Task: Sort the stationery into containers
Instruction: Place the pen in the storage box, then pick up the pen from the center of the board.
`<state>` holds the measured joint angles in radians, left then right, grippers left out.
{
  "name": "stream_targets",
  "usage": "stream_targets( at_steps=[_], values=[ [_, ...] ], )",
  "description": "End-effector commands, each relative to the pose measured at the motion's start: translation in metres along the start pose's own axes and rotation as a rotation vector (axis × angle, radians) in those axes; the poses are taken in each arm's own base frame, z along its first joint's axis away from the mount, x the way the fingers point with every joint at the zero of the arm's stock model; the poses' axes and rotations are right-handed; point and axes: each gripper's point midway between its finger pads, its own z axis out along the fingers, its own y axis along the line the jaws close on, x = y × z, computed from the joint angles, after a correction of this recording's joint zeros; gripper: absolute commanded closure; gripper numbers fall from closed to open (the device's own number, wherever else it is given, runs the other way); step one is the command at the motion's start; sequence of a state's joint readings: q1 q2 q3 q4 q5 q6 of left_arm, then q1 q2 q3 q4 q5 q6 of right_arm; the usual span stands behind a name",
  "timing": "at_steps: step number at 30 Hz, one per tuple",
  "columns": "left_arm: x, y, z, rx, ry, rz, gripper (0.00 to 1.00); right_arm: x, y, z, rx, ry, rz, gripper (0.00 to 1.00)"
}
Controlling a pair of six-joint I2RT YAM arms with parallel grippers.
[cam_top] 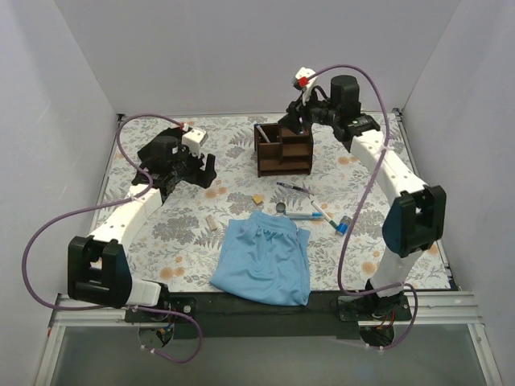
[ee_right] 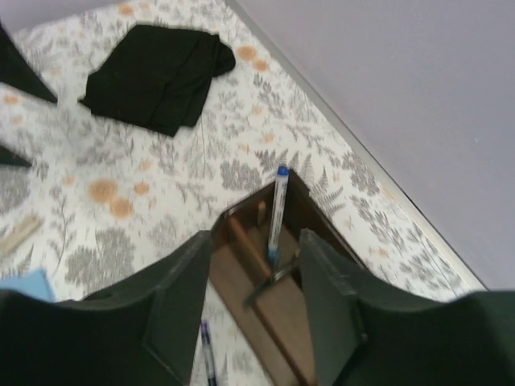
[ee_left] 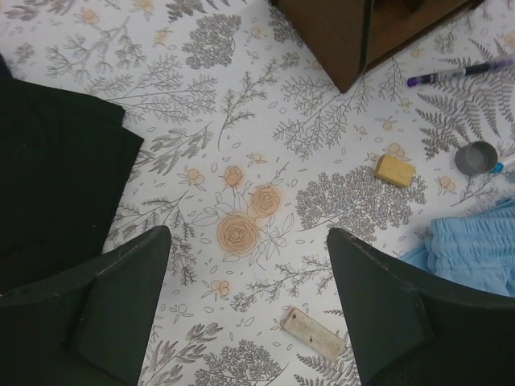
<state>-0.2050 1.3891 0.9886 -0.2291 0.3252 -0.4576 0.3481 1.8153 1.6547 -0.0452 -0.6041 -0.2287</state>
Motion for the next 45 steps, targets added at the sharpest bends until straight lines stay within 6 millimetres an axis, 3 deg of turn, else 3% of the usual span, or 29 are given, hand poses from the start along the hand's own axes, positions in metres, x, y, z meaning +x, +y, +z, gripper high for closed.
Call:
stream_targets(
  at_steps=[1, 2, 3, 6, 11, 13, 15, 16, 25, 32, 39, 45],
  values=[
    [-0.02, 0.01, -0.027, -0.072, -0.065, -0.1, 0.19, 0.051, 0.036, -0.062, -0.073, 0.344, -0.082, 0.4],
    [-0.018, 0.008, -0.029, -0.07, -0.057, -0.134, 0.17, 0.064, 0.043, -0.072, -0.09, 0.394, -0.093, 0.39],
    [-0.014, 0.009, -0.031, -0.083, -0.044, -0.156, 0.07, 0.077, 0.047, -0.078, -0.107, 0.439, -0.106, 0.36],
    [-0.002, 0.006, -0.034, -0.1, -0.019, -0.22, 0.04, 0.131, 0.056, -0.099, -0.165, 0.62, -0.188, 0.35],
    [0.015, 0.022, -0.04, -0.188, -0.006, -0.243, 0.04, 0.173, 0.062, -0.094, -0.255, 0.759, -0.237, 0.35],
    [0.024, 0.032, -0.041, -0.23, 0.006, -0.228, 0.04, 0.173, 0.06, -0.084, -0.267, 0.78, -0.267, 0.33],
    [0.033, 0.036, -0.04, -0.246, 0.022, -0.231, 0.03, 0.187, 0.058, -0.075, -0.29, 0.813, -0.268, 0.35],
    [0.035, 0.039, -0.04, -0.251, 0.023, -0.245, 0.03, 0.183, 0.055, -0.07, -0.287, 0.806, -0.282, 0.36],
    [0.043, 0.039, -0.036, -0.228, 0.051, -0.26, 0.06, 0.219, 0.058, -0.046, -0.344, 0.882, -0.289, 0.44],
    [0.047, 0.038, -0.032, -0.216, 0.062, -0.279, 0.07, 0.234, 0.064, -0.031, -0.363, 0.92, -0.301, 0.46],
    [0.05, 0.041, -0.029, -0.219, 0.08, -0.274, 0.07, 0.243, 0.057, -0.012, -0.344, 0.92, -0.313, 0.47],
    [0.049, 0.041, -0.024, -0.211, 0.087, -0.282, 0.07, 0.25, 0.056, -0.006, -0.348, 0.927, -0.315, 0.48]
  ],
)
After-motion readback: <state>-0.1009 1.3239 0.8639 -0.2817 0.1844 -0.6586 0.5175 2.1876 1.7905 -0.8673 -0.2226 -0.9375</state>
